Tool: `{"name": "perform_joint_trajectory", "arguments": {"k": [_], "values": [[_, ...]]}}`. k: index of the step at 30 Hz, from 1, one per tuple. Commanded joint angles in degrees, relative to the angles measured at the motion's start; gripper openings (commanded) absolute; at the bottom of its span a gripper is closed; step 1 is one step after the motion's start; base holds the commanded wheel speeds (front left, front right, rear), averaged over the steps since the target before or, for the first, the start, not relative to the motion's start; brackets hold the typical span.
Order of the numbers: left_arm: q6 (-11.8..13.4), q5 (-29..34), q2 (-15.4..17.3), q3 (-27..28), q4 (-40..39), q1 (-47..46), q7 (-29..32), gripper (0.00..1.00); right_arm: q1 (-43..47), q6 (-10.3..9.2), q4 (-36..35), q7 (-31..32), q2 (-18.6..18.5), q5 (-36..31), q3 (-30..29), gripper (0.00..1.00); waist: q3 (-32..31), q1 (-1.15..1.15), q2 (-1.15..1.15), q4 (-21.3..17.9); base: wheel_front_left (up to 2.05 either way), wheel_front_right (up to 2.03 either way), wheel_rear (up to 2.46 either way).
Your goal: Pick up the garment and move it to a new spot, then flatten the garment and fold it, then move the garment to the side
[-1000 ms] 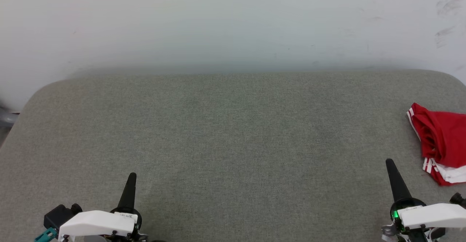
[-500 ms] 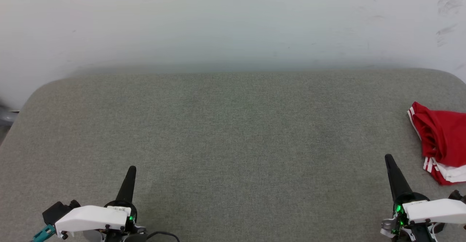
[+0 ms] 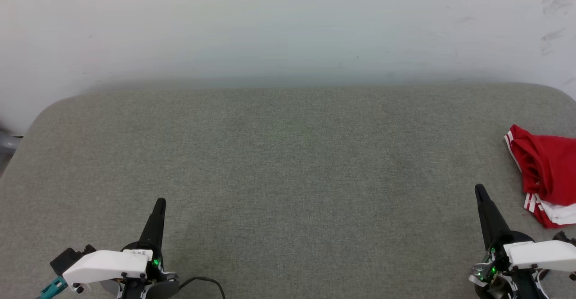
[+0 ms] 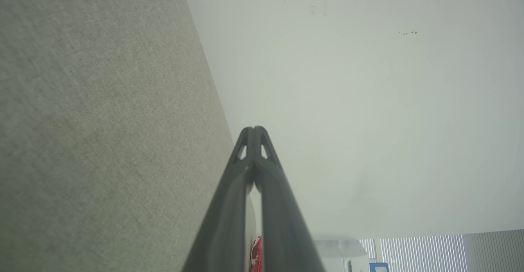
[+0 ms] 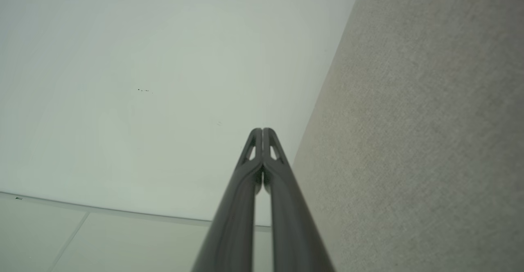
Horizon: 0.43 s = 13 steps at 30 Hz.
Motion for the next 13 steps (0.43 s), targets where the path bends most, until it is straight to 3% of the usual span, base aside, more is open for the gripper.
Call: {"name": "perform_joint_trajectory", "arguments": {"k": [1, 13], "values": [[-0.41, -0.8, 0.0, 0.22, 0.01, -1.1, 0.37, 0.0, -0.99, -0.01, -0.06, 0.33, 0.17, 0.94, -0.19, 0.0, 0.01, 0.0, 0.0, 0.0, 0.0, 0.0, 0.0], [-1.12, -6.01, -0.05, 0.81, 0.66, -2.05, 1.64, 0.0, -1.97, -0.01, 0.62, 1.65, 0.33, 5.76, -0.51, 0.0, 0.28, 0.0, 0.0, 0.01, 0.0, 0.0, 0.0]]}}
